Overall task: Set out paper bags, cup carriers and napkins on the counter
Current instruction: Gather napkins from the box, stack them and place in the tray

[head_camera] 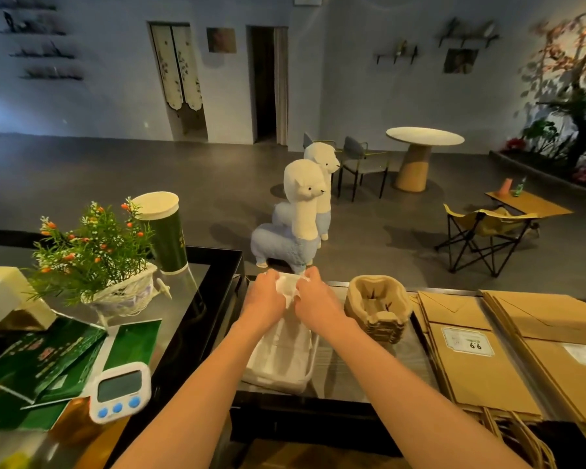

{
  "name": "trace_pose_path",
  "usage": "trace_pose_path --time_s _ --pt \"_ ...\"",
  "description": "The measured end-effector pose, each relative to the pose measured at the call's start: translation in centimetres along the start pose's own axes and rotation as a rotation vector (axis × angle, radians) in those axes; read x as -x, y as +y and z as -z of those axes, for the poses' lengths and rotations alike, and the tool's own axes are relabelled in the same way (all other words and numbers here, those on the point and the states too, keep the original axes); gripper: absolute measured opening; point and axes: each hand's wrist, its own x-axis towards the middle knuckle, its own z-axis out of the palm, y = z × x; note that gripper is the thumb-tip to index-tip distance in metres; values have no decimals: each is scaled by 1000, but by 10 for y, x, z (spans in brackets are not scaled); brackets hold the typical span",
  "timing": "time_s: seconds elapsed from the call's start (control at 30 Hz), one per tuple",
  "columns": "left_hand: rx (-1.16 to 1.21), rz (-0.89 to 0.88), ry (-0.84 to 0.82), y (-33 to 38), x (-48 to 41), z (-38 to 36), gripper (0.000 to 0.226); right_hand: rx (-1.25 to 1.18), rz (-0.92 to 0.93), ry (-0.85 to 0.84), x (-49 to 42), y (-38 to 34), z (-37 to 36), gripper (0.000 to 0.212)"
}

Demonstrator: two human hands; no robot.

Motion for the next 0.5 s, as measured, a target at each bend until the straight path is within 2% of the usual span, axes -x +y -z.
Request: trace_pose_path --time_s 0.17,0.23,0.33,0.4,0.47,0.5 --pt "-125 -78 70 -5 3 -14 31 235 99 72 4 4 -11 27" --pt "-179 -132 99 -7 5 -15 30 340 145 123 5 4 -14 24" --pt "-397 -274 198 -6 4 -11 33 361 154 230 7 2 -8 15" --pt "-509 -321 181 -4 3 -6 26 402 192 146 10 3 -4 17" --pt "-614 -324 75 -2 6 -2 21 448 185 5 13 2 3 22" --pt "-655 -320 26 -2 8 -1 22 455 181 -13 13 2 6 23"
